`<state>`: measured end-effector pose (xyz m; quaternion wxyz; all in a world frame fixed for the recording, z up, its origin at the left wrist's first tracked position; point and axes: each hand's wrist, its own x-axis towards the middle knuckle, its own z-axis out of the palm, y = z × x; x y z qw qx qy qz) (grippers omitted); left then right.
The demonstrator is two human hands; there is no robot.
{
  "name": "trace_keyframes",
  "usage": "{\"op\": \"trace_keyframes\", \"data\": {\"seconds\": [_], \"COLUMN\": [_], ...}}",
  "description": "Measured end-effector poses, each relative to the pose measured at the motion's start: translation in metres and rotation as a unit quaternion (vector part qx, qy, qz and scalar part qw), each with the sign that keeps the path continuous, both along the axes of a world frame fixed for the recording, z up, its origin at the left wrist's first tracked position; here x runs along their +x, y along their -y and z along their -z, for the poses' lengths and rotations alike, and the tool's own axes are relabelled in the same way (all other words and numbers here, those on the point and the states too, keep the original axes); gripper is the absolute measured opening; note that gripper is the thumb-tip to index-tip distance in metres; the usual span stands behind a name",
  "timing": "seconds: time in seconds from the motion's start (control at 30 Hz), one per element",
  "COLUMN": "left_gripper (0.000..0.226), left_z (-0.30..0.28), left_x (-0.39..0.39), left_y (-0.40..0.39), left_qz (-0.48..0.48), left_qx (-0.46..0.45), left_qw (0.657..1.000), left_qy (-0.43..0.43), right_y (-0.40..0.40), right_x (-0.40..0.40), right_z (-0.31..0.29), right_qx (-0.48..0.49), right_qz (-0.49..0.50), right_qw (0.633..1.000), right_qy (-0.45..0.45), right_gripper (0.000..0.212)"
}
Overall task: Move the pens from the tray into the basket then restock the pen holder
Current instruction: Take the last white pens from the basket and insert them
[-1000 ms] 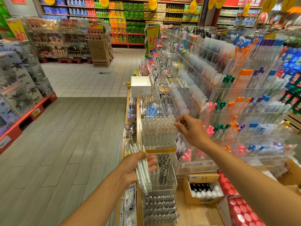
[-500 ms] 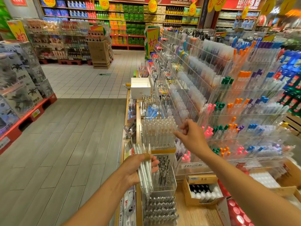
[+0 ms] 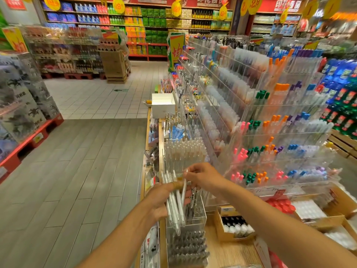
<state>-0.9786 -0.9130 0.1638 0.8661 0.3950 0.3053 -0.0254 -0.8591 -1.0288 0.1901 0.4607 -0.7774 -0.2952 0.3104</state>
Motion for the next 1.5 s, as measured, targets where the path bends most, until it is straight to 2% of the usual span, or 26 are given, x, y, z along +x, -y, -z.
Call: {"op": "trace_keyframes", "data": {"seconds": [0.13,0.2,0.37,0.5,0.63,0.83,1.0,1.13,1.23,1.37,1.5], "left_gripper": [0.009,0.013,0.011,0.021,0.027,0.020,0.026,0.025,0.023,0.022,0.021], "left_z": [0.003,0.005,0.009,0.005,0.004,0.002,0.002,0.003,0.003,0.006,0.009], "left_x": [0.002,0.001,-0.003,-0.004,-0.003,-0.006,-0.008,-0.008,-0.007,-0.006,-0.005], "left_y": [-0.002,-0.003,-0.004,-0.001,-0.002,-0.004,-0.003,-0.004,-0.005,-0.006,-0.006], "left_qz": [-0.029,-0.048,-0.053,-0.055,-0.058,-0.065,-0.050,-0.046,-0.042,-0.044,-0.039], "left_qx": [-0.016,-0.028,-0.025,-0.027,-0.020,-0.019,-0.009,-0.007,-0.011,-0.010,-0.011], "left_qw": [0.999,0.997,0.996,0.996,0.997,0.997,0.998,0.998,0.998,0.998,0.998], "left_qy": [-0.029,-0.044,-0.074,-0.064,-0.055,-0.040,-0.044,-0.046,-0.047,-0.045,-0.038], "right_y": [0.009,0.014,0.023,0.023,0.022,0.016,0.009,0.005,0.003,-0.002,-0.002], "right_x": [0.013,0.023,0.045,0.056,0.059,0.059,0.059,0.061,0.063,0.066,0.067], "right_z": [-0.018,-0.032,-0.058,-0.057,-0.044,-0.039,-0.038,-0.033,-0.032,-0.028,-0.029], "right_qx": [0.052,0.098,0.128,0.100,0.073,0.080,0.076,0.007,-0.010,-0.051,-0.078], "right_qz": [0.058,0.085,0.092,0.089,0.071,0.064,0.046,-0.004,-0.012,-0.044,-0.042], "right_qw": [0.997,0.991,0.953,0.930,0.928,0.940,0.929,0.919,0.913,0.888,0.894], "right_qy": [0.011,0.044,0.260,0.341,0.358,0.326,0.359,0.395,0.408,0.454,0.439], "right_gripper": [0.012,0.007,0.006,0.006,0.008,0.009,0.002,0.007,0.004,0.012,0.018]}}
